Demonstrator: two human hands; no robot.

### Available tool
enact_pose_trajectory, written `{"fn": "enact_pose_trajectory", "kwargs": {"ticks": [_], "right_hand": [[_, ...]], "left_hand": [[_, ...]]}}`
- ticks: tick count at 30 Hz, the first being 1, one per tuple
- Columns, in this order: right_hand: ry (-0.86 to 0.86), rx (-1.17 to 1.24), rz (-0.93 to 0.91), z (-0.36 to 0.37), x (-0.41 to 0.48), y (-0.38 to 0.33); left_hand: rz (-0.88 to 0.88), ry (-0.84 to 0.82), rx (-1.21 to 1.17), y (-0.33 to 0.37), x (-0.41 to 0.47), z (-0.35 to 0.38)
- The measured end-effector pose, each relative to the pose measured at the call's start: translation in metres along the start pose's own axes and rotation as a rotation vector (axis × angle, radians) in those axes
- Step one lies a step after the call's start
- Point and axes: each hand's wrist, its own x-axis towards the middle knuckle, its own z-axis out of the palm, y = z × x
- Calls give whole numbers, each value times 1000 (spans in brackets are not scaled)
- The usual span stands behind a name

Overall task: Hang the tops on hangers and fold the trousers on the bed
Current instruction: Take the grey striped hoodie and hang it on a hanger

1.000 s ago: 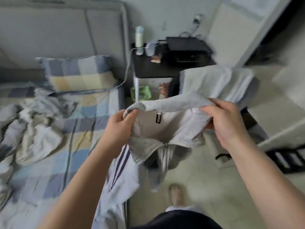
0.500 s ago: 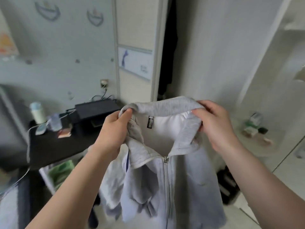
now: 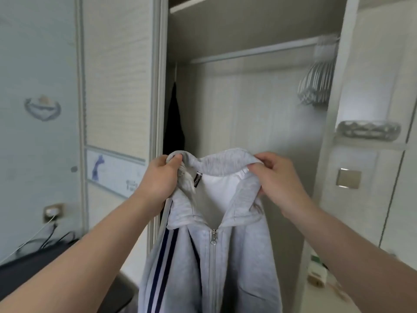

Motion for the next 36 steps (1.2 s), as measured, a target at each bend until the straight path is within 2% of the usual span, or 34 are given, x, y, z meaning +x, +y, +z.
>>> {"fn": "enact_pose_trajectory", "kwargs": {"ticks": [7, 10, 15, 20, 23, 25, 27, 31, 36], "right_hand": [[177, -268, -55, 19, 104, -35], [257, -407, -111, 21, 141, -56], [315, -805, -137, 12, 202, -82], [305, -1320, -22, -7, 256, -84], [273, -1404, 60, -14, 283, -75], [319, -1417, 29, -20, 301, -70], [380, -1548, -32, -28, 320, -62], [505, -1893, -33, -46, 358, -45], [589, -2055, 40, -77, 391, -25]], "left_hand": [[113, -193, -21, 33, 131, 20], [169, -223, -58, 52, 180, 35], [212, -242, -131, 86, 240, 68], [185, -329, -146, 114, 271, 109], [150, -367, -196, 124, 283, 128], [145, -362, -215, 128, 290, 140], [154, -361, -215, 132, 297, 152], [176, -349, -203, 129, 318, 172], [194, -315, -166, 115, 347, 180]]}}
